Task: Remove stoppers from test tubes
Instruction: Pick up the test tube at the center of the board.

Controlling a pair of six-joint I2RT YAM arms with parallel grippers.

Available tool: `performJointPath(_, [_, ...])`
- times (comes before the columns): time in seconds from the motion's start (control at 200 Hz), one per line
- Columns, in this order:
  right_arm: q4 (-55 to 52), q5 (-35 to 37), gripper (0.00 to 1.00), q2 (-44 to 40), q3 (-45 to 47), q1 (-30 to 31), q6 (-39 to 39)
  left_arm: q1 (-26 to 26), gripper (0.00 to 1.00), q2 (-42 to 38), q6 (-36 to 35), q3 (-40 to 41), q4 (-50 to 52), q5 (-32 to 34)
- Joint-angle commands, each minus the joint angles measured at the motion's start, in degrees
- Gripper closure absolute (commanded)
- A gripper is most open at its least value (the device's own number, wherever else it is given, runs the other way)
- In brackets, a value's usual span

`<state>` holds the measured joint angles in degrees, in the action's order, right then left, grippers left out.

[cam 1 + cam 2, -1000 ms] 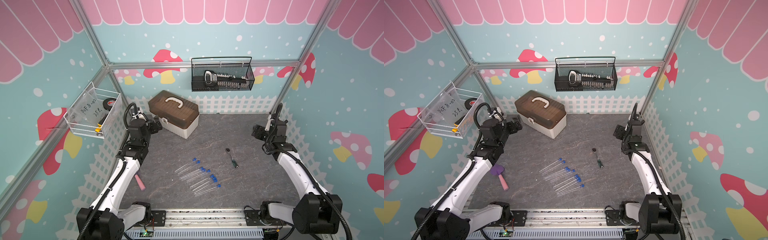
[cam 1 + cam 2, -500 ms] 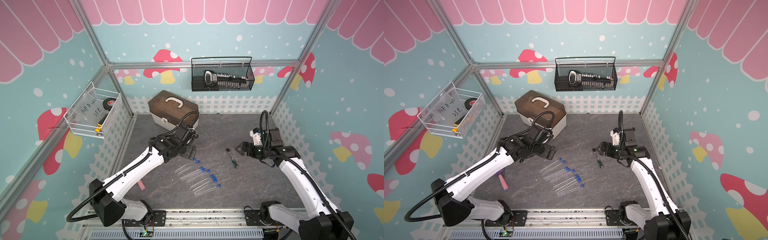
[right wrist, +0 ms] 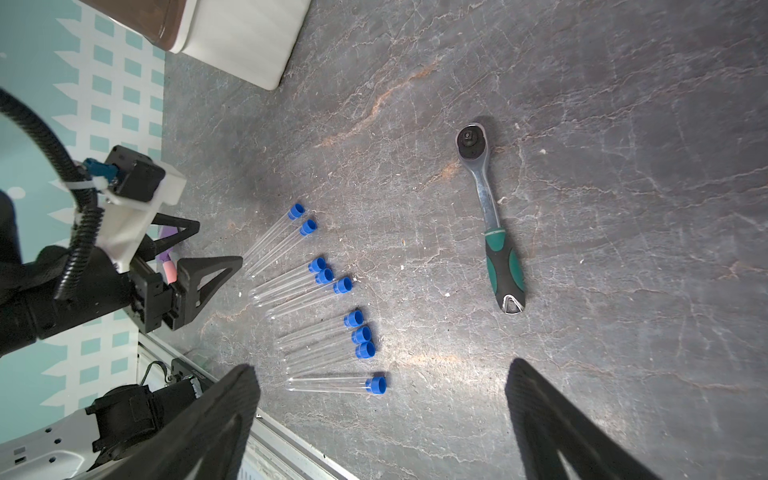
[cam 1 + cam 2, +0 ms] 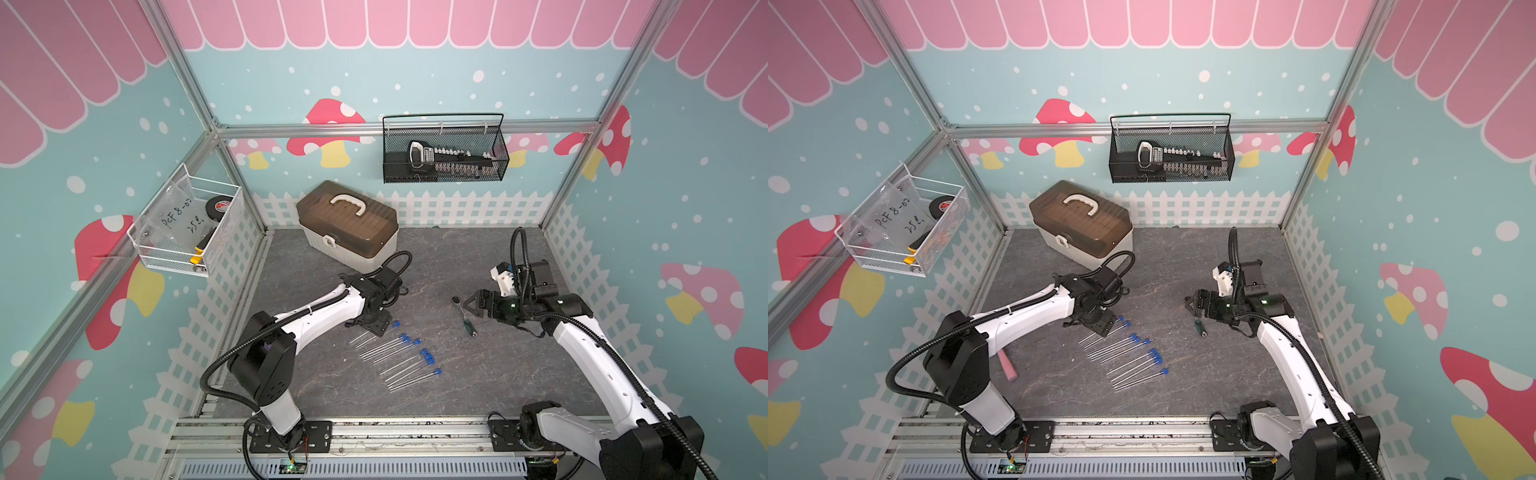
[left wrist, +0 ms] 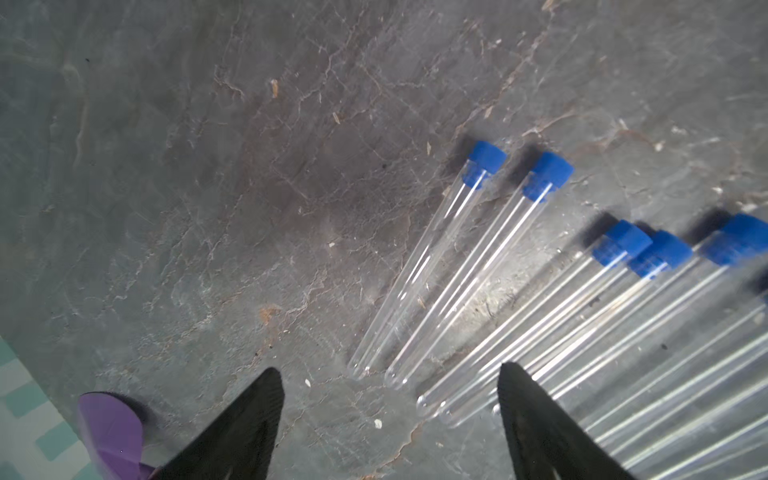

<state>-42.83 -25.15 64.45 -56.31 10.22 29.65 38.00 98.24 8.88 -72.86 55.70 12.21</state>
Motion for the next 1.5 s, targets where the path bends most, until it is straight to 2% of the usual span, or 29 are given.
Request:
performJointPath(0.0, [0.4, -0.5, 0.05, 0.5, 0.5, 0.5, 0.1, -1.8, 0.29, 1.7, -1.4, 0.3, -3.7, -0.9])
performJointPath(0.305, [0.2, 0.4, 0.05, 1.9, 0.5, 0.5, -0.3, -2.9, 0.33, 7.3, -3.6, -0.3, -6.5, -3.6])
performJointPath(0.78, [1.6, 1.1, 0.05, 3.2, 0.8, 0.6, 0.4, -5.1, 0.4, 11.9, -6.3, -0.9, -7.4, -3.6])
performJointPath(1.161, [2.9, 1.8, 0.05, 4.2, 0.2, 0.6, 1.7, -7.0, 0.58, 15.6, -8.0, -2.4, -7.9, -6.9])
performJointPath(1.256, [3.1, 2.2, 0.05, 4.4, 0.2, 0.6, 2.0, -7.1, 0.66, 16.4, -8.6, -2.4, -7.9, -6.9])
performJointPath(1.336, [3.1, 2.4, 0.06, 4.5, -0.1, 0.6, 1.8, -7.0, 0.67, 17.0, -8.9, -2.3, -7.8, -7.0])
performJointPath(1.496, [3.3, 2.7, 0.06, 5.0, -0.6, 0.6, 1.9, -7.1, 0.81, 17.9, -8.9, -2.5, -7.7, -7.2])
